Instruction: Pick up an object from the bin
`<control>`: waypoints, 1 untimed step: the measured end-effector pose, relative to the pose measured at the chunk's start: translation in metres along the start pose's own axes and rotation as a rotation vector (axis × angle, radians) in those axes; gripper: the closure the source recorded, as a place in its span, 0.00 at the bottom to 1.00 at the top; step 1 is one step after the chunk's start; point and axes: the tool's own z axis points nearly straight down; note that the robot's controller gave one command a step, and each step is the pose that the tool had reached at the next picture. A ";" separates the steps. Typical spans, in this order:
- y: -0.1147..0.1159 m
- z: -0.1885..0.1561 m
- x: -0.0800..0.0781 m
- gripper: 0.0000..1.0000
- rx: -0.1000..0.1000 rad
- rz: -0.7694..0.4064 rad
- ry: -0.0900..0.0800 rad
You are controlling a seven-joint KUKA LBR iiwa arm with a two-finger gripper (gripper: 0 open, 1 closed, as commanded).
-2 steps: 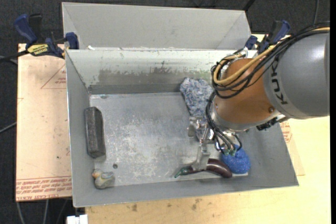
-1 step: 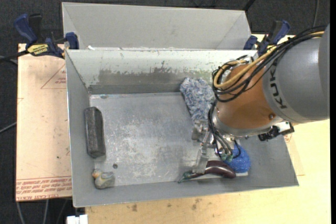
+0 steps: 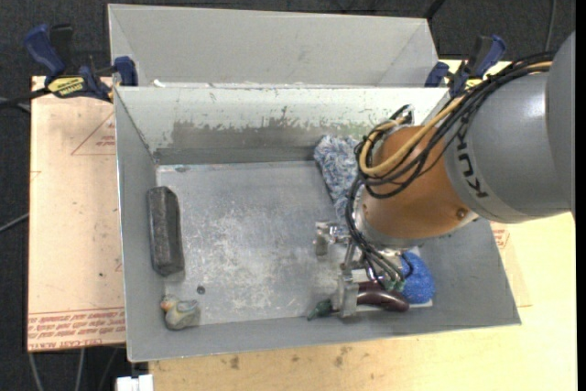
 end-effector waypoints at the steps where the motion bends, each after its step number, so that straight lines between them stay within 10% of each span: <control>1: -0.010 -0.044 -0.007 0.00 -0.003 -0.111 0.013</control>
Offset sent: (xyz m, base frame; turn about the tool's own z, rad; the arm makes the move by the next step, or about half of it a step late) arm 0.0047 -0.0725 0.0576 0.0093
